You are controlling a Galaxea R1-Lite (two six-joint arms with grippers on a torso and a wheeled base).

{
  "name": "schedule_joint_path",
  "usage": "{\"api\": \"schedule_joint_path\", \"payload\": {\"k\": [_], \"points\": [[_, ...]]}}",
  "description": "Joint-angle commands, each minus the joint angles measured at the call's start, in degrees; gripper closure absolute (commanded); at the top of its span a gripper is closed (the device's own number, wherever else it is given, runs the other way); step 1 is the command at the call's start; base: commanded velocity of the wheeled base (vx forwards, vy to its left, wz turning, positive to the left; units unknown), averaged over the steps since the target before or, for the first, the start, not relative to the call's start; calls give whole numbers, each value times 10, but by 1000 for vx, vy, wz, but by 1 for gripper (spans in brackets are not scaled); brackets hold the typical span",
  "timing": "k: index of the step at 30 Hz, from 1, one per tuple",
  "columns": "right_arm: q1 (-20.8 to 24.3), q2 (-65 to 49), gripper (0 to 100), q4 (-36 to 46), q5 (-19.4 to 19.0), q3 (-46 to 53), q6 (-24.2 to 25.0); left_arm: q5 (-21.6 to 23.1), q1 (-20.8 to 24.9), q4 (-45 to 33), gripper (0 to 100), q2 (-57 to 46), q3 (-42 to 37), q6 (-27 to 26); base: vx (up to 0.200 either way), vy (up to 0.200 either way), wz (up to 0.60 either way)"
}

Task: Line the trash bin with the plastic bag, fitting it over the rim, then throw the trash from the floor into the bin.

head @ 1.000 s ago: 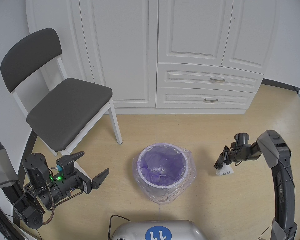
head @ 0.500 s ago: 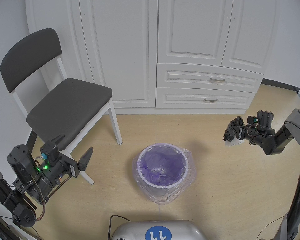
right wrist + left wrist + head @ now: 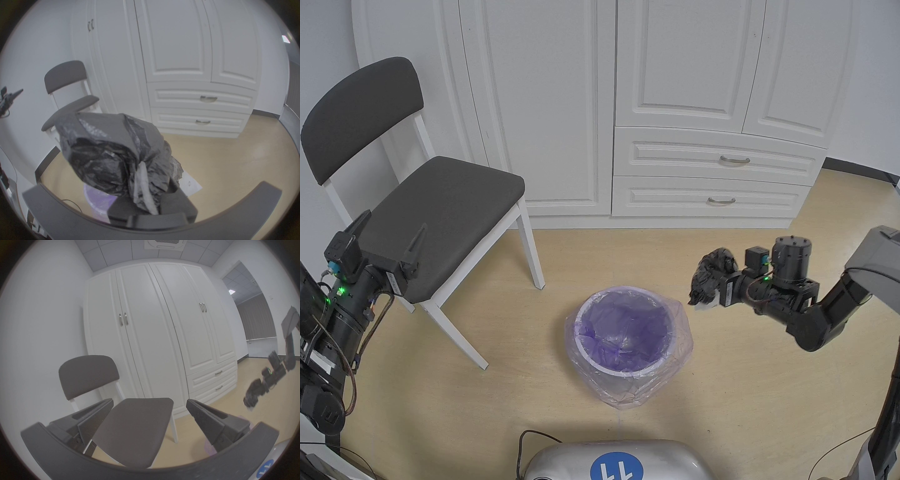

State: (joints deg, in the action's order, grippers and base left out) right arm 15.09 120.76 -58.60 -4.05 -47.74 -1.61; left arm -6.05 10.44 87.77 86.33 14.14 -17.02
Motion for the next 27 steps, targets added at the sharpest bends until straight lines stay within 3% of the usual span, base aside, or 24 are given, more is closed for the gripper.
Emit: {"api": "schedule_joint_path", "payload": {"k": [1, 16, 20, 27], "points": [[29, 118, 100, -6, 7, -37, 2, -1, -30, 0, 0, -20, 12, -2, 0, 0, 0], [12, 284, 100, 2, 3, -140, 24, -1, -32, -1, 0, -15, 14, -1, 0, 0, 0], [6, 260, 100, 1, 2, -134, 32, -1, -32, 0, 0, -15, 14, -1, 0, 0, 0], [3, 113, 100, 41, 2, -68, 32, -1, -32, 0, 0, -13, 12, -1, 0, 0, 0]]}}
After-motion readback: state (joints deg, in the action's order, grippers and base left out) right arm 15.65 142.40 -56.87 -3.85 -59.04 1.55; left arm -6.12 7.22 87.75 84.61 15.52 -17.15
